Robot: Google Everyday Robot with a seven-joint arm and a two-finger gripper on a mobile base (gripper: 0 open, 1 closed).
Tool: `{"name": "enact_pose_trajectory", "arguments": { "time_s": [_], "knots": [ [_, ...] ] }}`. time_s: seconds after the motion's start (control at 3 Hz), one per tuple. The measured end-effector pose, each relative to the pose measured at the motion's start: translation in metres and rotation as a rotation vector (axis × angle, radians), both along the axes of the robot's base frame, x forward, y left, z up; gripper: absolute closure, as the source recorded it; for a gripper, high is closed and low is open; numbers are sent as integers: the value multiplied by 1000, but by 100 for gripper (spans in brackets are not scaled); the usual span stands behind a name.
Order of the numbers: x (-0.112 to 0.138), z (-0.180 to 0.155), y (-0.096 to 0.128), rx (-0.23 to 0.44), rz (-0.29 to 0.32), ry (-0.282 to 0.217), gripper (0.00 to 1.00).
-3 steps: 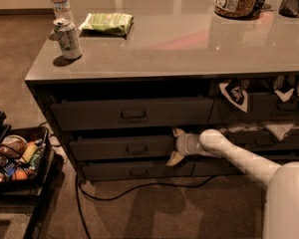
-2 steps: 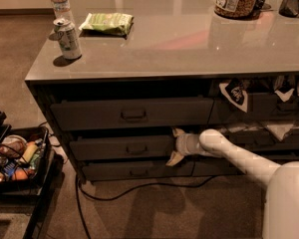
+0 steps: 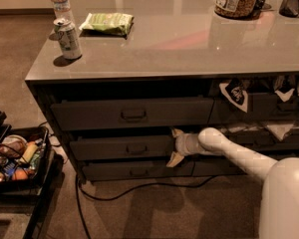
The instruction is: Open middle drawer
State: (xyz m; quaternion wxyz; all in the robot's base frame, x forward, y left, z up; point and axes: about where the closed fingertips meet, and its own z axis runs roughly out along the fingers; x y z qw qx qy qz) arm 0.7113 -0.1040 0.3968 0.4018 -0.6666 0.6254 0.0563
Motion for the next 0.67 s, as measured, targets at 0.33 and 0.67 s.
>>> {"name": "enact_pose_trajectory", "arguments": {
  "time_s": [0.33, 0.67],
  "knots": [
    [0, 0, 0, 0, 0, 0, 19],
    [0, 0, 0, 0, 0, 0, 42]
  ]
}}
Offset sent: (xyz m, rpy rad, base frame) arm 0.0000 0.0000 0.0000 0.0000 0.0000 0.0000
